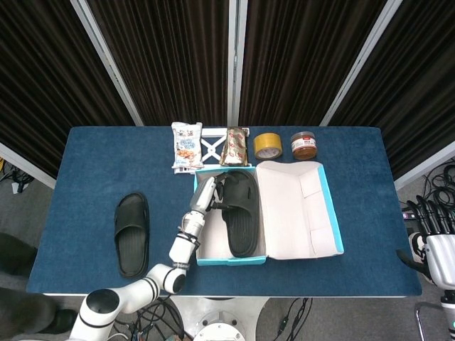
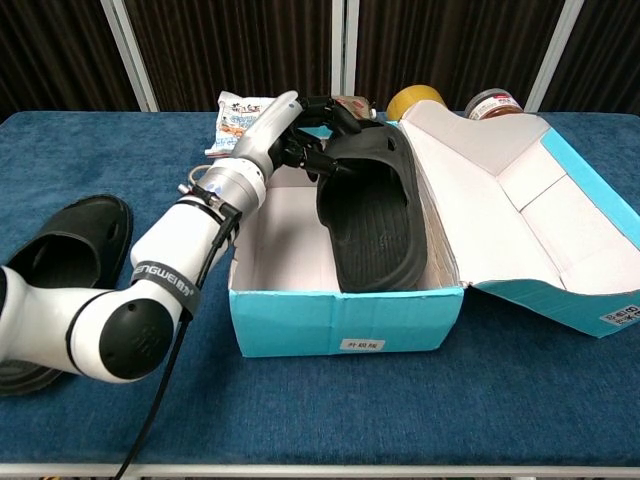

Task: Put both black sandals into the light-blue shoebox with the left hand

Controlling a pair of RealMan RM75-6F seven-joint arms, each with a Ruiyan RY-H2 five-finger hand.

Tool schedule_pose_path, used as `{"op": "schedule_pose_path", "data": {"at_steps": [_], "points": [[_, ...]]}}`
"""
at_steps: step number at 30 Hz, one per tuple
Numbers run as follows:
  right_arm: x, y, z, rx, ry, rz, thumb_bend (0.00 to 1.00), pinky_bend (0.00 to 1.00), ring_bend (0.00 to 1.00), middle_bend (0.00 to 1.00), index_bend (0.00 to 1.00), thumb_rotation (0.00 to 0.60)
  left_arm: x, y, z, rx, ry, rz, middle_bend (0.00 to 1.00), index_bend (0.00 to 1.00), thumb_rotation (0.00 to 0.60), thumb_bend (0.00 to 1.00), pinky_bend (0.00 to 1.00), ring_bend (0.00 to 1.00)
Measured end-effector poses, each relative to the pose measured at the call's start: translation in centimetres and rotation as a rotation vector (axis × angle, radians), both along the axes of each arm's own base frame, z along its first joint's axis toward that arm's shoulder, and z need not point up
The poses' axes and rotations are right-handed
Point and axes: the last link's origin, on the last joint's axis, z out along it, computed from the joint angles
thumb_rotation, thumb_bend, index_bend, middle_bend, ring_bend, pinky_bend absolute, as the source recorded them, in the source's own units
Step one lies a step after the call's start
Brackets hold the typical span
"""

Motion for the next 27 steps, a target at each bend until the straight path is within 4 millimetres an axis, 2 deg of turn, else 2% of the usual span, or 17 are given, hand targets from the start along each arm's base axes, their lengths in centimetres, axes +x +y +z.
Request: {"op": "schedule_pose_path", "data": {"at_steps": [10,13,15,17,18,20,22,27], "points": [[0.0,0.2,0.0,-0.002,-0.003,0.000,0.03,0.00,0.00,0.00,0.00,0.600,-0.1,-0.5,-1.0,-0.041,0.121,-0.048,0.53,0.33,0.600,0.00,0.58,0.70],[0.0,0.2,0.0,-0.003,-0.003,-0.002,0.03,0.00,0.00,0.00,0.00,0.600,-0.1,-0.5,-0.9,-0.031,0.145,-0.061,0.50,0.30,0.600,0.00,0.58,0.66],[0.0,0.2,0.1,-0.003,-0.002,-0.002,0.03,0.00,0.00,0.00,0.00,0.600,-0.1,-0.6,-0.9,-0.018,0.161,-0.076,0.42,0.24,0.600,0.00,0.56,0.56],[0.0,0.2,0.1,-0.004,-0.003,-0.001,0.03,0.00,0.00,0.00,0.00,0.600,-0.1,-0.6,-0.7,-0.001,0.177,-0.092,0.31,0.18,0.600,0.00,0.52,0.40],[0.0,0.2,0.1,-0.004,-0.004,0.000,0.03,0.00,0.00,0.00,0.00,0.600,-0.1,-0.6,-0.6,0.014,0.193,-0.106,0.25,0.14,0.600,0.00,0.48,0.29],[0.1,0.3,0.1,-0.004,-0.004,0.003,0.03,0.00,0.00,0.00,0.00,0.600,0.0,-0.5,-0.3,0.039,0.219,-0.128,0.14,0.10,0.600,0.00,0.41,0.14],[0.1,0.3,0.1,-0.004,-0.004,0.007,0.03,0.00,0.00,0.00,0.00,0.600,0.0,-0.3,0.0,0.073,0.247,-0.147,0.04,0.08,0.600,0.00,0.30,0.04],[0.2,0.4,0.3,-0.008,-0.005,0.014,0.03,0.00,0.00,0.00,0.00,0.600,0.2,-0.1,0.8,0.161,0.351,-0.200,0.00,0.05,0.600,0.00,0.15,0.00]]}}
